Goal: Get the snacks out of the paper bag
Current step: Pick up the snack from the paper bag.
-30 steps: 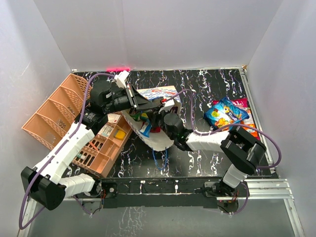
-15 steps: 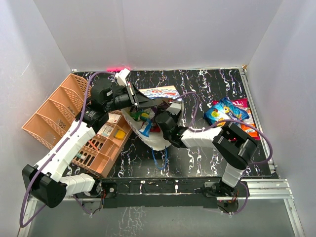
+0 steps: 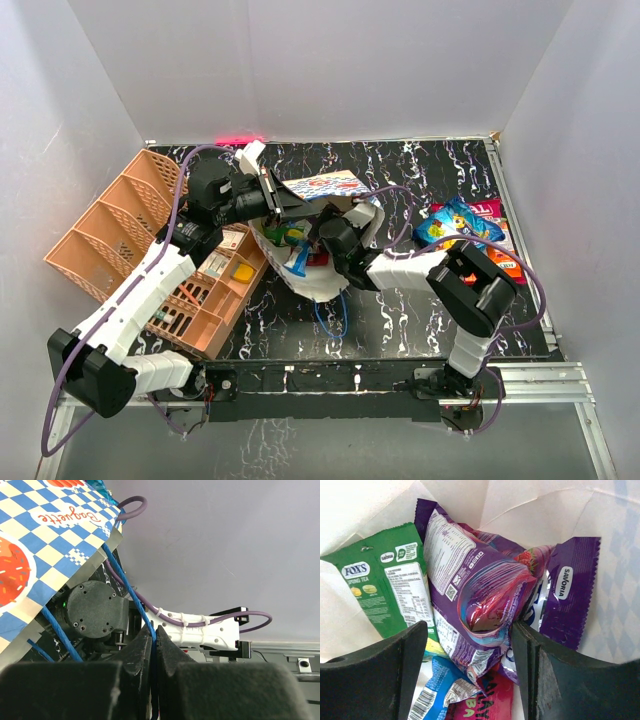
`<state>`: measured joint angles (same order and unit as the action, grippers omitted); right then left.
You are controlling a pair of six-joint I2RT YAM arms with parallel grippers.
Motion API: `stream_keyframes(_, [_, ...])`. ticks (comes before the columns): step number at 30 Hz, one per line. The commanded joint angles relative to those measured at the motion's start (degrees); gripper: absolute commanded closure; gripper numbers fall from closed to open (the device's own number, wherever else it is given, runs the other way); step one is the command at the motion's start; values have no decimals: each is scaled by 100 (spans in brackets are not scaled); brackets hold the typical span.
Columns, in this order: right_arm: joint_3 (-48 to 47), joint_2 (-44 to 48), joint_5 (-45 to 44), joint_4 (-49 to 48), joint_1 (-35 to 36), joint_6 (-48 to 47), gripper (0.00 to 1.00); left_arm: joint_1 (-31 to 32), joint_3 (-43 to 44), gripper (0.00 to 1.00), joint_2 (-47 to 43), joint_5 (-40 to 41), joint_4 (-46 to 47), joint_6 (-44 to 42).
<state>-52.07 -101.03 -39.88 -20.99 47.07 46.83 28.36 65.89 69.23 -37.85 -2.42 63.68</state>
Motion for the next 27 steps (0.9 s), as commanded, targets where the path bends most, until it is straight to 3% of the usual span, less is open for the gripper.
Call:
stream_keyframes(1, [38,1,417,-483,-335,658,30,20,163,100,-185,-232,221,32])
stream_keyframes(4, [184,-14,914,-1103,-520,539,30,21,228,100,-172,-246,130,-2])
stream_keyframes(8, [100,-85,1012,-1121,-605,625,31,16,215,100,-212,-233,114,-10])
stream_keyframes(21, [-434,-312,360,535,-605,1319,16,16,223,100,-212,-233,58,-29])
stream_keyframes(23, [-502,-323,290,656,-603,1321,9,20,223,100,-208,-232,53,-32])
stream_keyframes(27, [-531,-558,785,-303,-687,753,4,20,223,100,-200,-235,57,-39])
